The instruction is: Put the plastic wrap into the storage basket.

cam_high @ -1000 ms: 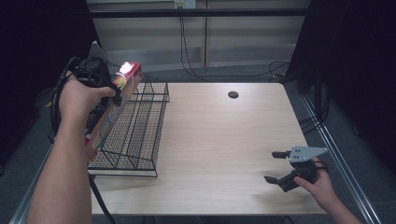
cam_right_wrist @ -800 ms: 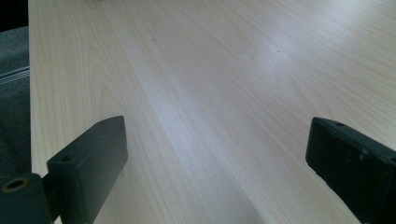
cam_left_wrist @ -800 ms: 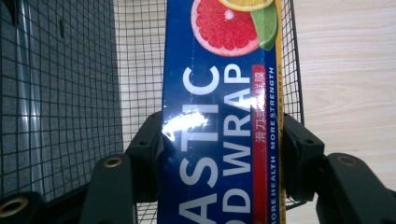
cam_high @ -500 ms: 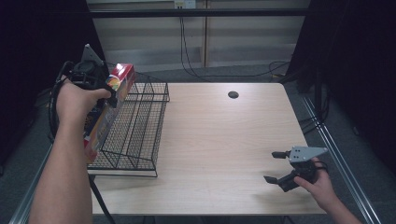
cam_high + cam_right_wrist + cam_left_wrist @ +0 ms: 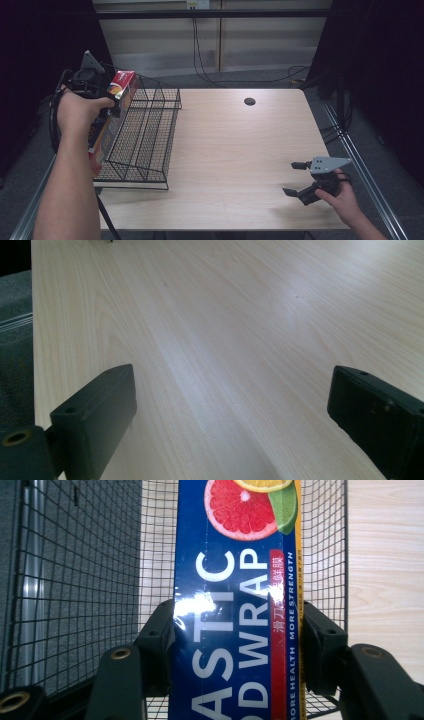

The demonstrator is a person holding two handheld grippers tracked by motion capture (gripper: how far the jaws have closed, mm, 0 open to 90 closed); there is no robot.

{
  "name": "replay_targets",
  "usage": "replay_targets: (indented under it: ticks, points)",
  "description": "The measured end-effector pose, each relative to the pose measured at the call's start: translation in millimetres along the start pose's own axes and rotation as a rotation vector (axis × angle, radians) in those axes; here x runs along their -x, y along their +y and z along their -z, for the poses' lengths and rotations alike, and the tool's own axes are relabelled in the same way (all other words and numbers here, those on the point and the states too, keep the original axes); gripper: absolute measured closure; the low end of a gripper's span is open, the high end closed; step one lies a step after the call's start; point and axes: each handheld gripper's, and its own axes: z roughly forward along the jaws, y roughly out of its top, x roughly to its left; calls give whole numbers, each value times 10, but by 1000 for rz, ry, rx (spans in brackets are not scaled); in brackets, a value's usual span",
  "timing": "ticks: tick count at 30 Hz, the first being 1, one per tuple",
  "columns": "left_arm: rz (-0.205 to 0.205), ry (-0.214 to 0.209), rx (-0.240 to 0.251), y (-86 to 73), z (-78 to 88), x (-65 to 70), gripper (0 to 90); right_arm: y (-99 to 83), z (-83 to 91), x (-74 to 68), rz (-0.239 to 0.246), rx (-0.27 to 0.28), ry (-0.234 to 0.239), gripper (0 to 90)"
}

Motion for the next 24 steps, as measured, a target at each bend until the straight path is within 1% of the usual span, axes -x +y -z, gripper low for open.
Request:
replay_targets:
  ticks: [1, 2, 3, 4, 5, 6, 10, 11, 12, 14, 15, 16, 17, 18, 19, 23, 24]
  points:
    - [9, 0, -2, -1, -4, 1, 433, 0, -1, -1, -1, -2, 3, 53]
    - [5, 10, -2, 0, -13, -9, 433, 0, -4, 0, 3, -2, 4, 53]
    - [13, 8, -4, 2, -24, -5, 433, 0, -6, -2, 3, -4, -1, 53]
    - [6, 14, -5, 4, -28, -13, 433, 1, -6, -1, 3, -6, 4, 53]
    - [9, 14, -1, 5, -40, -20, 433, 0, -7, -3, 3, -7, 6, 53]
    - [21, 12, -5, 4, -52, -18, 433, 0, -9, -7, 5, -5, 2, 53]
    - [24, 24, -12, 12, -83, -33, 432, 1, -1, 0, 2, 0, 1, 53]
    - [26, 26, -9, 12, -87, -40, 432, 0, -1, 1, 1, 1, 0, 53]
    - [37, 23, -2, 12, -93, -43, 432, -2, -2, -1, -1, -2, 4, 53]
    - [34, 29, -3, 16, -95, -58, 432, -2, -4, -2, 2, -1, 3, 53]
    - [43, 29, 0, 16, -102, -62, 432, -2, -4, -2, 3, -1, 4, 53]
    - [42, 40, -2, 16, -104, -73, 432, -1, -3, -2, 2, 0, 4, 53]
    - [51, 38, 0, 16, -112, -75, 432, -1, -2, 0, 1, 0, 1, 53]
    - [49, 40, -4, 17, -118, -85, 432, 0, -2, 0, 1, 1, 3, 53]
    - [57, 44, -3, 16, -125, -84, 432, 0, -2, -1, 1, 1, 2, 53]
    - [55, 59, -1, 16, -153, -89, 431, 0, -3, -2, 3, -1, 4, 53]
    - [65, 57, 3, 15, -161, -82, 431, 0, -3, -3, 1, 0, 3, 53]
